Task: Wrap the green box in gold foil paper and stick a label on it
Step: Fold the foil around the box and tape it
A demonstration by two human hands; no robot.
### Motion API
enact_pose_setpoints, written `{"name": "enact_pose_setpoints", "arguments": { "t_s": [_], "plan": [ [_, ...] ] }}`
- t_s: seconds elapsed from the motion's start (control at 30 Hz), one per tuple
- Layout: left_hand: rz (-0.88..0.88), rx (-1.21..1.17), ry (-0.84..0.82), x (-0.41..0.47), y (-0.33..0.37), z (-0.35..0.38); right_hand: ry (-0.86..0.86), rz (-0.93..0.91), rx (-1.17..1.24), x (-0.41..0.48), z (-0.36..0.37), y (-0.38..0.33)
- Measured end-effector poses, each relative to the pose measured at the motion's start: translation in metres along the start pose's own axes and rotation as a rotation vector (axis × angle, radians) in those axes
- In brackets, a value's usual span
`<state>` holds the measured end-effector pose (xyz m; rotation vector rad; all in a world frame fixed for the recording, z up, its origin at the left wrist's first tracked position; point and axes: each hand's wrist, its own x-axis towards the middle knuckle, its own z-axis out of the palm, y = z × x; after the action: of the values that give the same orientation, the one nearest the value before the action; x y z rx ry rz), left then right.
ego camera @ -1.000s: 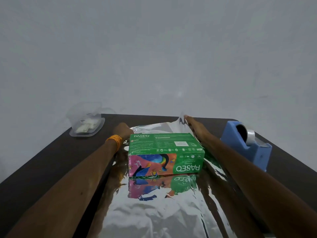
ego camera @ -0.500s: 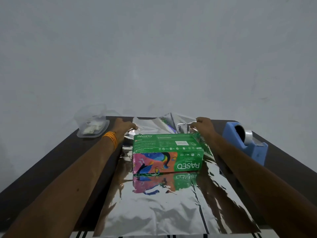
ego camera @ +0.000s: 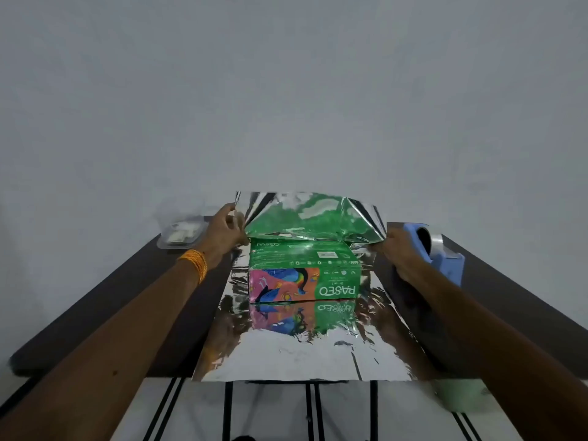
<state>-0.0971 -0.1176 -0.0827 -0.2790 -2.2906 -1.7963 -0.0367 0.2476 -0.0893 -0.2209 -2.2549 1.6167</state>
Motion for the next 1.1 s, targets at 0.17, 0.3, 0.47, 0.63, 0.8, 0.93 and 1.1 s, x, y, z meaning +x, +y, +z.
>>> {"name": "enact_pose_setpoints", "arguments": {
  "t_s": [0.17,0.3,0.47,0.63,0.8,0.93,1.1],
  "plan": [
    [0.101,0.237,0.016,-0.02,0.002,0.0,0.05,0.036,0.001,-0.009,-0.009,0.006],
    [0.221,0.352,0.064,-0.027,0.008,0.0,0.13,0.017,0.082,-0.013,-0.017,0.002],
    [0.239,0.326,0.018,-0.038,0.01,-0.009,0.515,-0.115,0.086,-0.026,-0.021,-0.039],
    [0.23,0.243,-0.031,-0.042,0.009,-0.014,0.067,-0.611,-0.391,-0.032,0.0,-0.086],
    [0.208,0.269,-0.015,-0.046,0.008,-0.017,-0.347,-0.689,-0.937,-0.049,0.033,-0.103],
    [0.225,0.329,-0.01,-0.048,0.001,-0.028,-0.523,-0.58,-1.036,-0.057,0.042,-0.084],
    [0.294,0.369,0.265,-0.06,0.025,-0.024,-0.477,-0.613,-0.949,-0.066,0.039,-0.063]
  ]
}}
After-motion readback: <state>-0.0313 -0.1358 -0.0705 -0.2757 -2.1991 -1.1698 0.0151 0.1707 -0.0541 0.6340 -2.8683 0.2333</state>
